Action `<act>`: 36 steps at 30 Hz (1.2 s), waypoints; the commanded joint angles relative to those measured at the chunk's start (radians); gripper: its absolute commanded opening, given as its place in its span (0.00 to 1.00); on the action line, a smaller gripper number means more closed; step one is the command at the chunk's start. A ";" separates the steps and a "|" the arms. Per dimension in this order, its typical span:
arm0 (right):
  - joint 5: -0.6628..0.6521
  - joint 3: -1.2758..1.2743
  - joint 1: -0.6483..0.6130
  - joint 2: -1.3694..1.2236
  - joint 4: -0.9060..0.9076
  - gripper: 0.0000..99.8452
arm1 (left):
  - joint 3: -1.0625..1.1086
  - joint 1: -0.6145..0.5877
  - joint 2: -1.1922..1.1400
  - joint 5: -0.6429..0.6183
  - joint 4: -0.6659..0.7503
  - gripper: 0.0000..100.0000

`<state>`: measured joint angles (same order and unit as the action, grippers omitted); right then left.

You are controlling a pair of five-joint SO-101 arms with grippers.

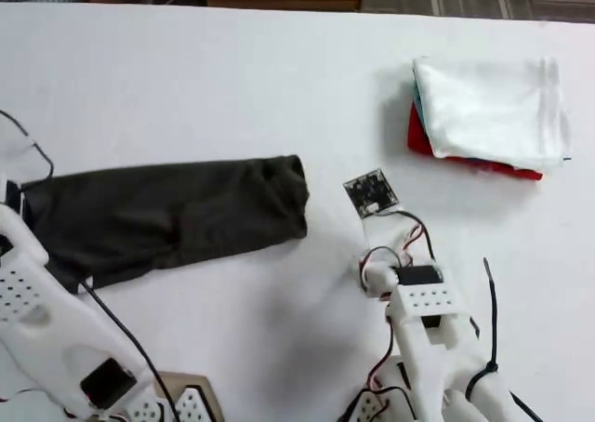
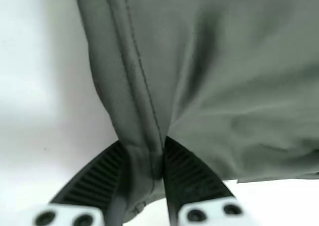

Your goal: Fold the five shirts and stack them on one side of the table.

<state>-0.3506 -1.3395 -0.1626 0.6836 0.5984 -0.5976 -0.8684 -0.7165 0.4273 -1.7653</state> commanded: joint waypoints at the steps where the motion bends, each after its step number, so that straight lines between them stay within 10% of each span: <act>1: 0.008 0.005 0.004 0.031 -0.016 0.02 | -0.016 0.066 0.052 -0.044 -0.025 0.02; 10: 0.014 0.003 0.010 0.031 -0.036 0.02 | 0.386 0.437 0.463 -0.071 -0.020 0.02; 22: 0.097 0.008 0.091 0.031 -0.065 0.02 | 0.308 0.950 0.600 -0.017 0.012 0.02; 36: 0.097 0.006 0.090 0.031 -0.065 0.02 | 0.306 1.135 0.509 -0.025 0.215 0.03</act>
<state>-0.2601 -1.3395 -0.0798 0.6836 0.5493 -0.2493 0.2547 -0.1933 0.3982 -1.5673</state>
